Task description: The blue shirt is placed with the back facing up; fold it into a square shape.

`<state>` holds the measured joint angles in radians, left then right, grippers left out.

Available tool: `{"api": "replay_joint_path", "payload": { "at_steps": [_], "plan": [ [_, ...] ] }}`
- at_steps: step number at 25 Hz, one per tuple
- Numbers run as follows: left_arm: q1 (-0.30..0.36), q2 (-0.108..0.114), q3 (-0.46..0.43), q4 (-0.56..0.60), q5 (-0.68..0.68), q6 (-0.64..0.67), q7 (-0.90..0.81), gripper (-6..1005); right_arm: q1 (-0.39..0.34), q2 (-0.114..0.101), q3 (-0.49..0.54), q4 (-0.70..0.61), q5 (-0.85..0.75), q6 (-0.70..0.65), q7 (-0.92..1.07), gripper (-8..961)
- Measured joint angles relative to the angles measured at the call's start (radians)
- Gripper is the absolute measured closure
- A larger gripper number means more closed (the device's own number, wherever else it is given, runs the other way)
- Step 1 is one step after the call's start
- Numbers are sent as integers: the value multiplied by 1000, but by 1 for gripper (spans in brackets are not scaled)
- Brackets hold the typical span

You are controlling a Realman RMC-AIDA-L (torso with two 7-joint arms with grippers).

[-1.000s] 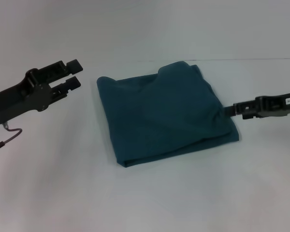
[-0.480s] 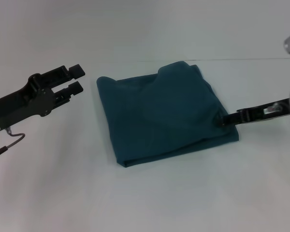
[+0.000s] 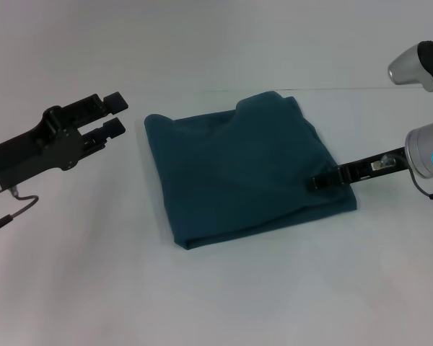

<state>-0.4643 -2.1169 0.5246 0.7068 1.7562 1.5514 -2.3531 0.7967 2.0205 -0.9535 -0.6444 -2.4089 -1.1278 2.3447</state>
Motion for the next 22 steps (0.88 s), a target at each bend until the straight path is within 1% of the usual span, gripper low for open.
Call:
{"api": "replay_joint_path", "payload": {
  "at_steps": [7,11,16,22],
  "plan": [
    [-3,-1,0,-1,-2,-1,1,402,7,2,-10,0,-8,6,0,369],
    [-4,-2,-2,-1,-3,-2,1,402,9,4,-14,7,-12,42,35,399],
    [-4,-2,-5,-1,-3,0,0,402,12,6,-14,10,-37,52,42,437],
    [-4,-1,-2,-1,-3,0,-3,402,13,9,-13,11,-42,58,42,641]
  ]
}}
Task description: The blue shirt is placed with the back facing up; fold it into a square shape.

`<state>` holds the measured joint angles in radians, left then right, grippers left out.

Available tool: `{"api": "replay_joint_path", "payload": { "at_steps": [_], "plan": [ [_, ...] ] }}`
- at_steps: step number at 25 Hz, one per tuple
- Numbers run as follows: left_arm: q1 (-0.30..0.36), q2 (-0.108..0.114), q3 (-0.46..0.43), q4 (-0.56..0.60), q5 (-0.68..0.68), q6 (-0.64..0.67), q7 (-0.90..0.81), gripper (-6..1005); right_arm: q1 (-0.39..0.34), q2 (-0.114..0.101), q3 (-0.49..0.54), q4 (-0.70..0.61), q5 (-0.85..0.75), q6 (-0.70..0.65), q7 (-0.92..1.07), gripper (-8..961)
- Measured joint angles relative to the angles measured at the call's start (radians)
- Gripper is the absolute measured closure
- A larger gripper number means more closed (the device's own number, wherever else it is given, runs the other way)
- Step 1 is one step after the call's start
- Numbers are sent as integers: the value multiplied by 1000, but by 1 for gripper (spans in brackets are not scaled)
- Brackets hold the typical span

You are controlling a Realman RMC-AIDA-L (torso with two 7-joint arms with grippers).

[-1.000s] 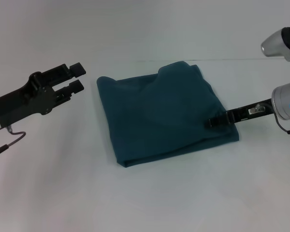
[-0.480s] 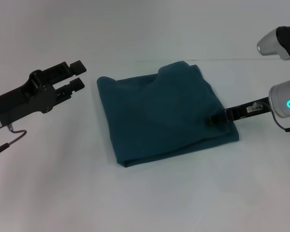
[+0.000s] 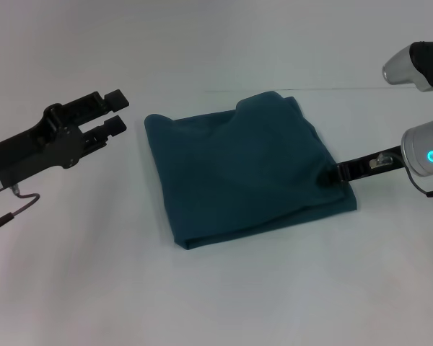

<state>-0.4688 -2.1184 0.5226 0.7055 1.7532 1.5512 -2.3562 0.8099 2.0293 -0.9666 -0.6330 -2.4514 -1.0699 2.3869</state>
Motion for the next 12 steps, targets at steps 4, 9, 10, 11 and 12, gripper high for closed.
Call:
{"api": "replay_joint_path", "payload": {
  "at_steps": [4,9,10,11,12],
  "plan": [
    [-1,0,0,0,-1,-1,-1,402,0,0,2,0,0,4,0,728],
    [-1,0,-3,-1,-2,-1,-1,402,1,0,0,14,-2,18,0,836],
    [-1,0,-4,-1,-2,-1,-1,402,1,0,-1,15,-3,18,0,857],
    [-1,0,-4,-1,-2,-1,-2,402,1,0,-1,15,-3,18,0,879],
    [-1,0,-4,-1,-2,0,-2,402,1,0,0,15,-3,13,0,914]
  ]
}}
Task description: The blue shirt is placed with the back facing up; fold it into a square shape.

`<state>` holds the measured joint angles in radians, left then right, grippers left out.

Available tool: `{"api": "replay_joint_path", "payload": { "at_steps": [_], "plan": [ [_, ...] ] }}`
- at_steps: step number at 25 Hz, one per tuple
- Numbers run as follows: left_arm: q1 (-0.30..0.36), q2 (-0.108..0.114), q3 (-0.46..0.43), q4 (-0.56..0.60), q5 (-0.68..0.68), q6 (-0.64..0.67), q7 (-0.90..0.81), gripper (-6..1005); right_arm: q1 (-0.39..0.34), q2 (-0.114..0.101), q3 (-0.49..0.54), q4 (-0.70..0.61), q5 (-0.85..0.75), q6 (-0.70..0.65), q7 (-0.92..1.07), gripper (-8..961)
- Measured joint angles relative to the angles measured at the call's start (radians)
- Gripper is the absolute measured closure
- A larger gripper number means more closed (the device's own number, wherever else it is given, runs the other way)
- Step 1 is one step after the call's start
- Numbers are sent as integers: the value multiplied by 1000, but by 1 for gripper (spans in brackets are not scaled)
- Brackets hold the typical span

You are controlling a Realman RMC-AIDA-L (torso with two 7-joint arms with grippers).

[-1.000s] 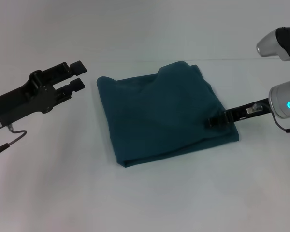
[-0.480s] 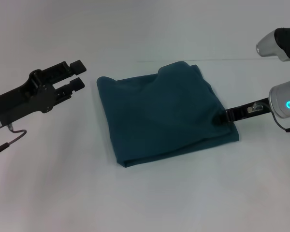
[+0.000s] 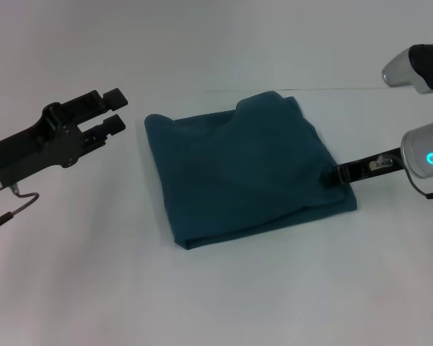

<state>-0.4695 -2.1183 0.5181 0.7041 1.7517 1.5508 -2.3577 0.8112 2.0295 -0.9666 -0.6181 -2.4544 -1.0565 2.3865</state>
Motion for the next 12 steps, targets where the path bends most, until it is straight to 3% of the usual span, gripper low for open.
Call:
{"api": "replay_joint_path", "payload": {
  "at_steps": [1,12],
  "plan": [
    [0,0,0,0,0,0,0,402,-1,-1,2,-4,0,-12,1,949],
    [1,0,-1,0,-1,4,-2,402,-65,-32,8,-114,0,-139,93,899]
  ]
}}
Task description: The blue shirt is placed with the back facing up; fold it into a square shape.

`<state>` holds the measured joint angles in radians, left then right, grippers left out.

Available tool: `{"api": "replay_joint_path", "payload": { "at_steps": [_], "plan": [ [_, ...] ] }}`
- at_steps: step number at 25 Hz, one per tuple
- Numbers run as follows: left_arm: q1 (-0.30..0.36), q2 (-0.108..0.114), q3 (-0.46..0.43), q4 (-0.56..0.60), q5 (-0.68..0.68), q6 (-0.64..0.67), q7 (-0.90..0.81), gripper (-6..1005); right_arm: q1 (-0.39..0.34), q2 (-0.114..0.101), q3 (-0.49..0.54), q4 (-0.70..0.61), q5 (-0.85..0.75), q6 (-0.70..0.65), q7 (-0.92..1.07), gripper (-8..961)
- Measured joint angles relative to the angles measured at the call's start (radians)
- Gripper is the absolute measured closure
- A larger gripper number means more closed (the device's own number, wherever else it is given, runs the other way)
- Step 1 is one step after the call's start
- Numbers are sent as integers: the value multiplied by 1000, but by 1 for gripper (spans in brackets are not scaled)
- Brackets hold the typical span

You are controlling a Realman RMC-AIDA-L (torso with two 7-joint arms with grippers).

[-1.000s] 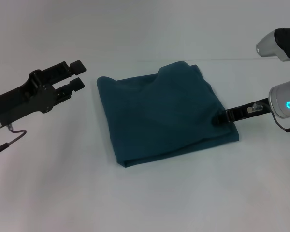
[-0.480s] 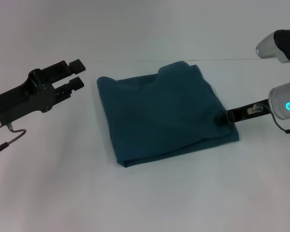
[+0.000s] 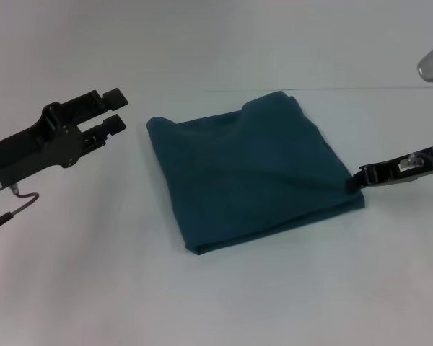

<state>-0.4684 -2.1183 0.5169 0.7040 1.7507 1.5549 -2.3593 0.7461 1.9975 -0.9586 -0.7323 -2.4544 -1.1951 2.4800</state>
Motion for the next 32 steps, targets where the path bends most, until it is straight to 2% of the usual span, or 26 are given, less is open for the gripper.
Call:
{"api": "replay_joint_path", "payload": {
  "at_steps": [6,14,22,25,30,32],
  "plan": [
    [-3,0,2,-2,-1,0,0,401,-11,-2,-2,-7,-3,-7,11,872],
    [-3,-1,0,-5,-1,1,1,401,1,8,1,22,-68,21,40,837],
    [-2,-2,0,-8,-1,1,4,401,2,0,34,18,-65,36,67,801],
    [-2,-2,-1,-8,-1,0,4,401,3,-11,40,22,-81,50,99,787],
    [-2,-1,-1,-8,-1,-1,5,401,-11,-41,83,7,-100,64,142,585],
    [-3,0,4,-6,1,1,3,401,-15,-57,142,1,-84,36,125,576]
  ]
}}
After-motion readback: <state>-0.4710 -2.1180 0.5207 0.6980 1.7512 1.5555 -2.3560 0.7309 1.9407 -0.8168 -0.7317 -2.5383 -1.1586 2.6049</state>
